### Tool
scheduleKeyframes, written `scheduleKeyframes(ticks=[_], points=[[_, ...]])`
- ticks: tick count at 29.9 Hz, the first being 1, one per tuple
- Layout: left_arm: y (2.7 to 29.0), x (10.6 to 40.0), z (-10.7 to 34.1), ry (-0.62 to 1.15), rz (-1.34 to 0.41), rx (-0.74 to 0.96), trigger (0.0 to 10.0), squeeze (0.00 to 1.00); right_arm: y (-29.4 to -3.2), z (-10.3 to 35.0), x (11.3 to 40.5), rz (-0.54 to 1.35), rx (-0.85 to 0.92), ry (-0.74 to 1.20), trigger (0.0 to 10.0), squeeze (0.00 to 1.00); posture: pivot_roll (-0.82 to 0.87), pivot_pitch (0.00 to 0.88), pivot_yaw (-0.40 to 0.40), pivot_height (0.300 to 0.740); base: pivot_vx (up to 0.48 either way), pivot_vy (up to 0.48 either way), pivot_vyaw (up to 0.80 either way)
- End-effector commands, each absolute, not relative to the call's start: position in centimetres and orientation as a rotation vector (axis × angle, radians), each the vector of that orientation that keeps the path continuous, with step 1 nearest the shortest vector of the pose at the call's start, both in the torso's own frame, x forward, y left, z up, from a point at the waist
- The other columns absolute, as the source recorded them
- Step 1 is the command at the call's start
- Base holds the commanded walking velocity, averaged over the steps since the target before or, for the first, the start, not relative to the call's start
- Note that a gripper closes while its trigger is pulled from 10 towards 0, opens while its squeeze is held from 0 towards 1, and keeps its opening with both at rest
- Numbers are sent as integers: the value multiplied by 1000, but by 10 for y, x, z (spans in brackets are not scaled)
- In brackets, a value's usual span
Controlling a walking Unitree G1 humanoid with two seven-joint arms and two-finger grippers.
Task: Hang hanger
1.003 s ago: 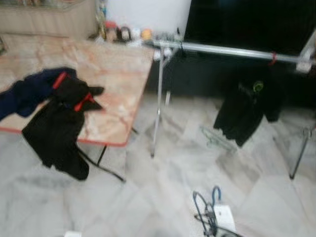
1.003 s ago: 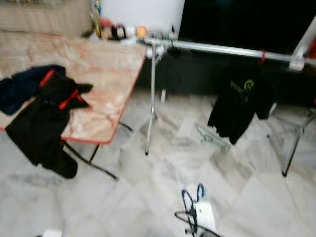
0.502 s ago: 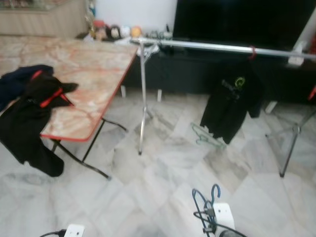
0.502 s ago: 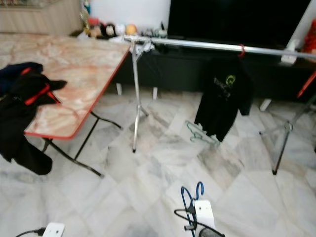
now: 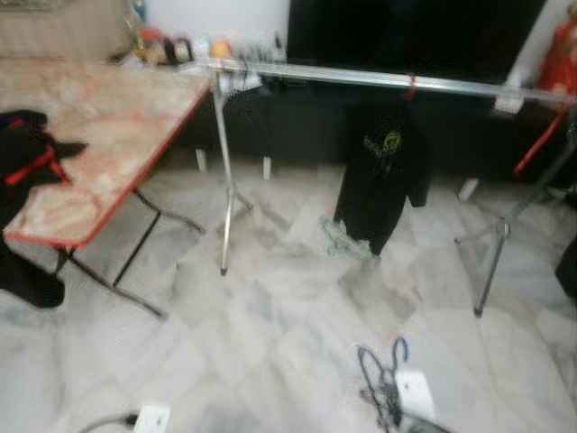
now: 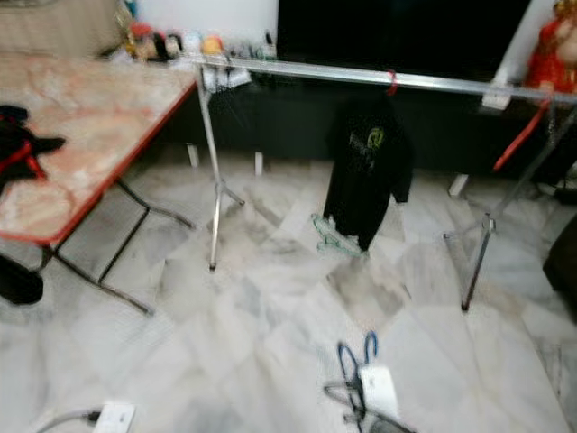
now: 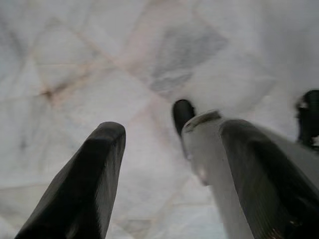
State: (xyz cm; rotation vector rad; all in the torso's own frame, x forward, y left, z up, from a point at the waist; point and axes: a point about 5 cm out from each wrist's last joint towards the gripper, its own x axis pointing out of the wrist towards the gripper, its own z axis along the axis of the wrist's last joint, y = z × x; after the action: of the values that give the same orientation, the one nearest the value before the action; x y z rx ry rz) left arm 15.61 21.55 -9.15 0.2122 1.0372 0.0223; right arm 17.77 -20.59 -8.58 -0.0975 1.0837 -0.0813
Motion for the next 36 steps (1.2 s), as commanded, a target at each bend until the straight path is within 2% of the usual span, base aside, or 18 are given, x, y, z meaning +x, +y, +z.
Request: scheduleKeyframes(ticks=[1,9,16,17,18,21,22,23,24,25,27,28,29,31,32,33,36], points=[[222,156,-90,1033,44,233,10000,0,-198,-84,184,-68,-88,1058,10000,0,-13,0,-52,740,0,0,0],[218,172,-83,957,36,230,10000,0,-199,-83,186,-77,-86,1029,10000,0,-17,0,-58,740,0,0,0],[227,209,-62,838,30,283,10000,0,-200,-80,191,-49,-143,989,10000,0,-14,0,-59,740,0,0,0],[231,222,-52,792,20,339,10000,0,-199,-78,193,-22,-152,972,10000,0,-15,0,-58,740,0,0,0],[231,222,-52,792,20,339,10000,0,-199,-78,193,-22,-152,972,10000,0,-15,0,-58,740,0,0,0],[234,234,-43,752,-39,526,10000,0,-198,-76,197,42,-208,950,10000,0,-16,0,-59,740,0,0,0],[238,245,-33,702,-97,682,10000,0,-197,-75,199,71,-240,940,10000,0,-14,0,-62,740,0,0,0],[239,256,-24,650,-117,706,10000,0,-198,-74,200,81,-268,928,10000,0,-4,0,-67,740,0,0,0],[239,256,-24,650,-117,706,10000,0,-198,-74,200,81,-268,928,10000,0,-4,0,-67,740,0,0,0],[240,269,-11,577,-112,682,10000,0,-222,-53,226,75,-298,847,10000,0,-4,0,-66,740,0,0,0],[239,279,1,508,-108,659,10000,0,-235,-39,241,88,-330,798,10000,0,-14,0,-62,740,0,0,0],[238,283,6,474,-106,646,10000,0,-237,-36,244,99,-347,787,10000,0,-14,0,-62,740,0,0,0],[229,299,29,348,-136,591,10000,0,-243,-25,254,150,-346,743,10000,0,-10,0,-65,740,0,0,0],[222,304,38,297,-169,554,10000,0,-244,-20,258,178,-345,721,10000,0,-10,0,-65,740,0,0,0],[208,310,51,233,-258,483,10000,0,-243,-15,263,241,-366,703,10000,0,-10,0,-67,740,0,0,0],[208,310,51,233,-258,483,10000,0,-243,-15,263,241,-366,703,10000,0,-10,0,-67,740,0,0,0],[171,308,74,147,-552,409,10000,0,-242,-4,270,417,-426,684,10000,0,-11,0,-59,740,0,0,0]])
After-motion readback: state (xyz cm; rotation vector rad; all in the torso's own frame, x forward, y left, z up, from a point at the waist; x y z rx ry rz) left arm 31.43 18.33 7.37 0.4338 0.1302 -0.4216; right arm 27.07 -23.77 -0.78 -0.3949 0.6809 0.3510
